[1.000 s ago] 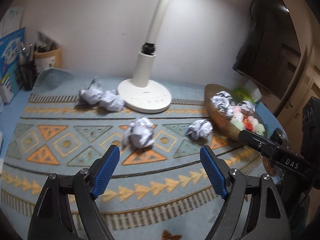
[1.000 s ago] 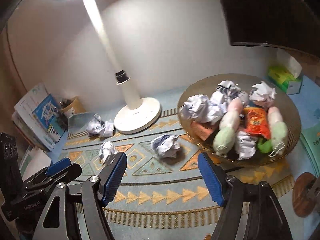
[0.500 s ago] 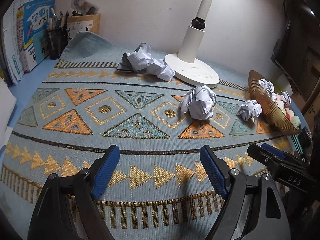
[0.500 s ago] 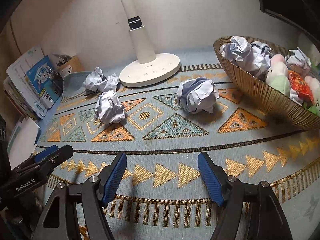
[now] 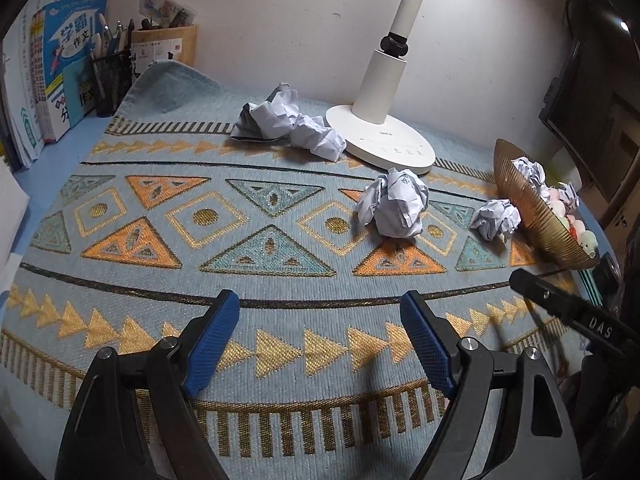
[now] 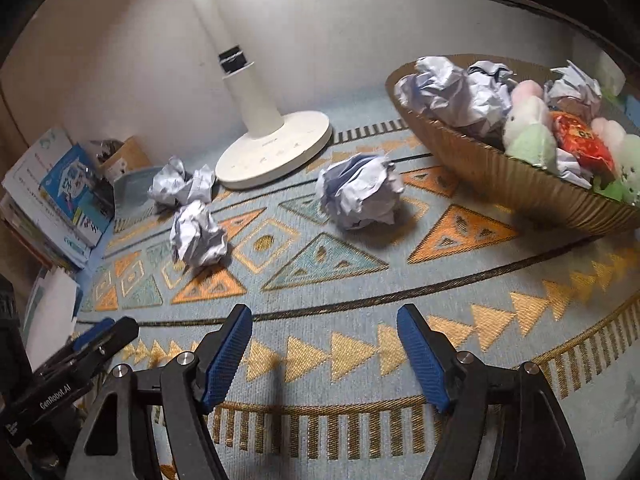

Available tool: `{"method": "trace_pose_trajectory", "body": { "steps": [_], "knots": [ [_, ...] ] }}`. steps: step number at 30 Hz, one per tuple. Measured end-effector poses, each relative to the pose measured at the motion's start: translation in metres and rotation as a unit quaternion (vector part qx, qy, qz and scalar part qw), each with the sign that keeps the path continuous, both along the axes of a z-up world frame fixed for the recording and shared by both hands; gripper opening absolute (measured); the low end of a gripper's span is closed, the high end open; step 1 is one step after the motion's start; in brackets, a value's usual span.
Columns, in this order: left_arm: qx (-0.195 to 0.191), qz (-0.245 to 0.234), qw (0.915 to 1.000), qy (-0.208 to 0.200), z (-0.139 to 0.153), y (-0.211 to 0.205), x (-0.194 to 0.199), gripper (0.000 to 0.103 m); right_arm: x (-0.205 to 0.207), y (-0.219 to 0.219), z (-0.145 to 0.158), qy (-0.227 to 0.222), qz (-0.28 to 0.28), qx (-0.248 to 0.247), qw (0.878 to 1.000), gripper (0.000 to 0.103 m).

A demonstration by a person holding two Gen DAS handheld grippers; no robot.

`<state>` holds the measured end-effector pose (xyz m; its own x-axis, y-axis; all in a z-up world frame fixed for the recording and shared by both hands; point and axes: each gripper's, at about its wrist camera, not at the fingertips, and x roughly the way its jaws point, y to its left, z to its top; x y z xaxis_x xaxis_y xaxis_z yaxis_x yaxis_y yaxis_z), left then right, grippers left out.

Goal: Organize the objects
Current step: 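Move both open tools back toward the remaining paper balls on the rug, then grasp a paper ball with left tool while right tool grasps another paper ball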

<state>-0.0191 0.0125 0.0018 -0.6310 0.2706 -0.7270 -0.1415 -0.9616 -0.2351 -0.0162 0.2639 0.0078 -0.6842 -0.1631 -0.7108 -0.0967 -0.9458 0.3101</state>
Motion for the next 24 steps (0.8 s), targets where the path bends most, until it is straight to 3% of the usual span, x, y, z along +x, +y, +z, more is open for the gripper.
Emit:
{"method": "trace_pose_trajectory", "body": {
  "steps": [5, 8, 10, 16, 19, 20, 22, 24],
  "knots": [
    [0.025, -0.046, 0.9984, -0.021, 0.010, 0.015, -0.020, 0.083, -0.021, 0.013, 0.008, -0.024, -0.016, -0.034, 0.999, 0.074],
    [0.018, -0.075, 0.9970, -0.004, 0.020, 0.034, -0.038, 0.100, -0.040, 0.009, 0.016, -0.022, -0.023, -0.035, 0.999, 0.080],
    [0.005, -0.080, 0.9968, 0.006, 0.021, 0.046, -0.050, 0.100, -0.051, 0.008, 0.015, -0.017, -0.042, -0.022, 0.999, 0.085],
    [-0.008, -0.085, 0.9963, 0.008, 0.007, 0.069, -0.076, 0.099, -0.077, 0.014, -0.001, -0.021, -0.062, -0.027, 0.997, 0.085],
    [0.001, -0.083, 0.9966, 0.003, 0.000, 0.069, -0.080, 0.086, -0.079, 0.015, -0.004, -0.019, -0.062, -0.026, 0.998, 0.083],
    [0.005, -0.086, 0.9962, -0.003, -0.001, 0.068, -0.082, 0.077, -0.079, 0.015, -0.004, -0.014, -0.058, -0.030, 0.998, 0.078],
    [0.014, -0.083, 0.9964, -0.002, -0.001, 0.065, -0.083, 0.073, -0.080, 0.014, -0.005, -0.015, -0.053, -0.030, 0.998, 0.067],
    [0.021, -0.084, 0.9962, -0.002, -0.001, 0.064, -0.084, 0.052, -0.081, 0.013, -0.006, -0.017, -0.048, -0.035, 0.998, 0.050]
  ]
}}
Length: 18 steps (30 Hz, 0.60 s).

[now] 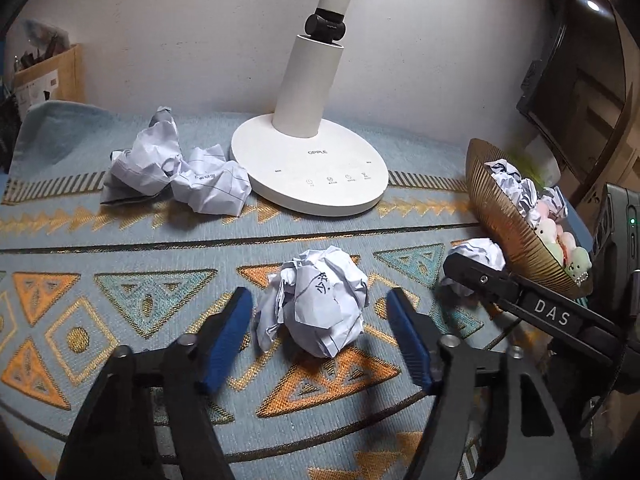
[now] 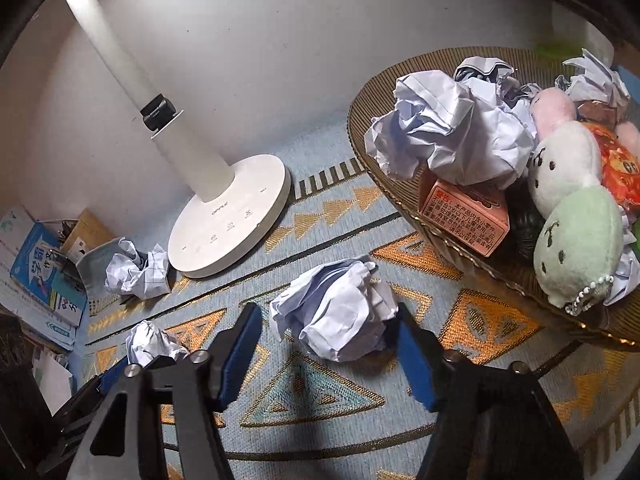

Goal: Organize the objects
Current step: 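Grasp a paper ball with left tool while right tool grasps another paper ball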

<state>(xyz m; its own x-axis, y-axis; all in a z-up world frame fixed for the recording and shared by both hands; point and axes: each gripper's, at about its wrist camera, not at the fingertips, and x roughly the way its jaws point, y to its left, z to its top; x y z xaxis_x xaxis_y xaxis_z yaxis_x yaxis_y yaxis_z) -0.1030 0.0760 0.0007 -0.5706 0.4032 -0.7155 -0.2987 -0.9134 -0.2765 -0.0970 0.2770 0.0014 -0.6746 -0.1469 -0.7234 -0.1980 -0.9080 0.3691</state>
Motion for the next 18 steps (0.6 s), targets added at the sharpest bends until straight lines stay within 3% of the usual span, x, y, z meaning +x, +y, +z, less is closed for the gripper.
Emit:
{"method": "trace_pose_trajectory", "body": {
  "steps": [3, 9, 13, 18],
  "knots": [
    [0.003, -0.005, 0.9999, 0.012, 0.003, 0.000, 0.004, 0.047, 0.006, 0.002, 0.004, 0.019, 0.001, -0.007, 1.000, 0.044],
    [-0.015, -0.005, 0.9995, 0.026, 0.012, 0.001, 0.020, 0.044, 0.022, -0.008, 0.015, 0.045, 0.041, -0.016, 0.998, 0.044],
    [0.003, 0.008, 0.9998, 0.019, 0.019, -0.016, 0.050, 0.044, 0.053, -0.018, 0.018, 0.052, 0.105, -0.033, 0.993, 0.044],
    [0.028, 0.039, 0.9986, 0.022, 0.023, -0.036, 0.087, 0.044, 0.090, -0.037, 0.032, 0.065, 0.212, 0.021, 0.975, 0.044]
  ]
}}
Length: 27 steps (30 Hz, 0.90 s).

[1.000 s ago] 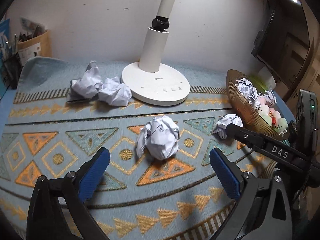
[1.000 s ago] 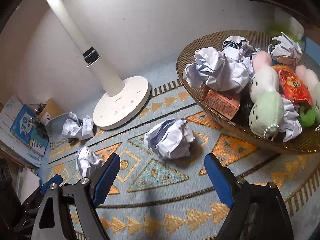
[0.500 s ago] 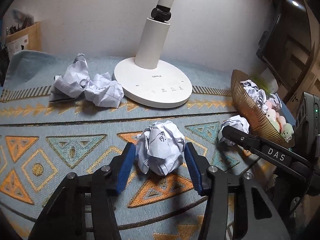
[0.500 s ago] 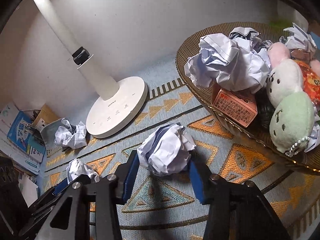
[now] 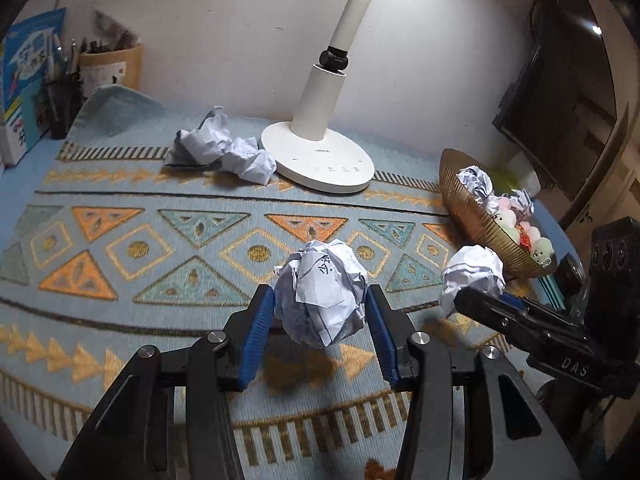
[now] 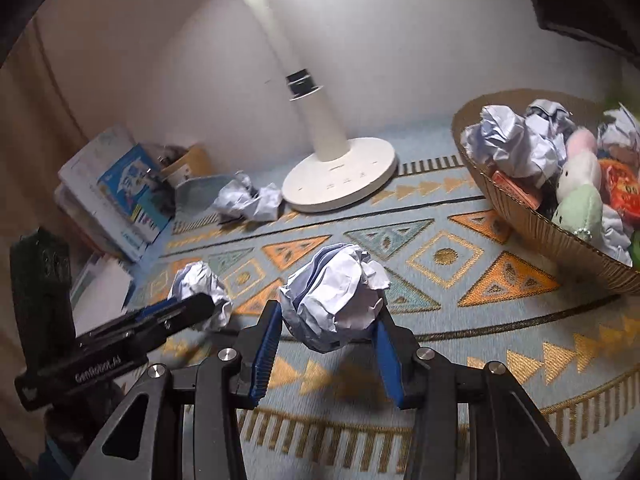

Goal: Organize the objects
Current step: 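Grasp a paper ball with left tool while right tool grasps another paper ball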

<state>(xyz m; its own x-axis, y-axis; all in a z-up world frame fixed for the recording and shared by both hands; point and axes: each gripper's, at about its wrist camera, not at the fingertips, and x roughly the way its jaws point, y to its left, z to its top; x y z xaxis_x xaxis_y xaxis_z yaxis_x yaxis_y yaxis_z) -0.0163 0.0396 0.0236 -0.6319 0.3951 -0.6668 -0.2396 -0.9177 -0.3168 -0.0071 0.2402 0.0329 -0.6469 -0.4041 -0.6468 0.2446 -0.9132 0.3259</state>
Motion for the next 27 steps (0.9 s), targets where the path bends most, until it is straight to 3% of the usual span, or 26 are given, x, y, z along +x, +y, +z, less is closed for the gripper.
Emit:
{"method": "trace_pose_trajectory", "body": {
  "steps": [5, 7, 9, 14, 25, 26, 27],
  "knots": [
    [0.002, 0.024, 0.9997, 0.002, -0.014, -0.005, 0.010, 0.044, 0.023, -0.014, -0.010, -0.004, 0.021, 0.100, 0.995, 0.044],
    [0.007, 0.025, 0.9997, -0.006, -0.017, -0.007, 0.007, 0.044, 0.023, -0.014, -0.017, -0.012, 0.021, 0.095, 0.995, 0.045],
    [0.017, 0.027, 0.9995, -0.003, -0.017, -0.011, 0.007, 0.044, 0.023, -0.010, -0.026, -0.022, 0.017, 0.081, 0.996, 0.057],
    [0.025, 0.019, 0.9995, -0.006, -0.018, -0.012, 0.008, 0.044, 0.021, 0.006, -0.027, -0.030, 0.003, 0.050, 0.998, 0.070],
    [0.001, 0.003, 1.0000, 0.009, -0.017, -0.001, 0.012, 0.044, 0.024, 0.007, -0.029, -0.042, -0.012, 0.054, 0.998, 0.071],
    [0.000, 0.002, 1.0000, 0.009, -0.017, -0.001, 0.012, 0.044, 0.024, 0.009, -0.029, -0.041, -0.012, 0.048, 0.998, 0.069],
    [0.000, 0.002, 1.0000, 0.009, -0.017, -0.001, 0.012, 0.044, 0.025, 0.009, -0.029, -0.038, -0.006, 0.042, 0.998, 0.055]
  ]
}}
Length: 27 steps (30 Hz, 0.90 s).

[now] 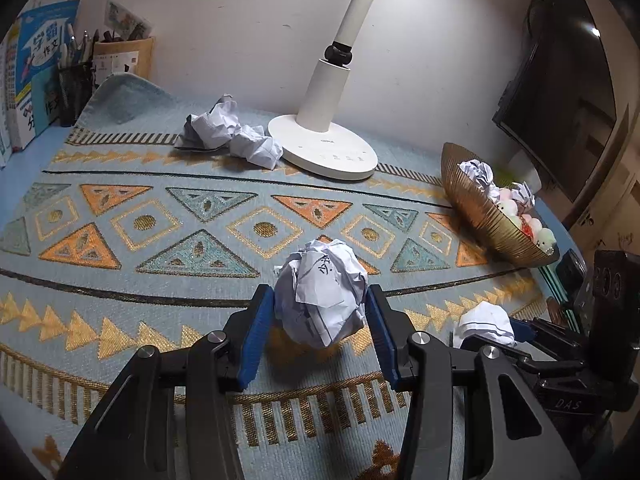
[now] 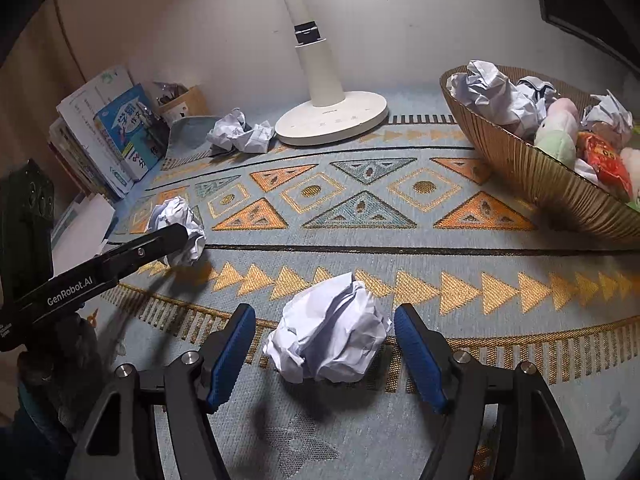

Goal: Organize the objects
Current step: 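Carry both paper balls over the amber bowl and open both tools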

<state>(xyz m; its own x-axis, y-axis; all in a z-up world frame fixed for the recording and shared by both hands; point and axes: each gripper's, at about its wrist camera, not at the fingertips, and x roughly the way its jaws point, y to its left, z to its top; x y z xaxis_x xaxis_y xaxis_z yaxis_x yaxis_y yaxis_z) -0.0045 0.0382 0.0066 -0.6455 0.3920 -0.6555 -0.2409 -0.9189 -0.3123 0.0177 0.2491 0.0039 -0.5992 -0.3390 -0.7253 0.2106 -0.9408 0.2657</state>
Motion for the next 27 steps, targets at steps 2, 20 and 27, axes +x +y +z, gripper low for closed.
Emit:
{"method": "trace_pose_trajectory", "body": {
  "steps": [2, 20, 27],
  "knots": [
    [0.000, 0.000, 1.0000, 0.000, 0.000, 0.000, 0.000, 0.044, 0.001, -0.004, 0.000, 0.002, 0.006, 0.005, 1.000, 0.047],
    [0.004, -0.145, 0.9878, 0.056, 0.080, 0.138, -0.044, 0.044, 0.000, 0.132, 0.117, 0.132, -0.218, -0.019, 0.967, 0.047],
    [0.001, -0.179, 0.9815, 0.069, 0.098, 0.218, -0.099, 0.044, -0.041, 0.212, 0.119, 0.097, -0.355, -0.024, 0.929, 0.048]
  ]
}}
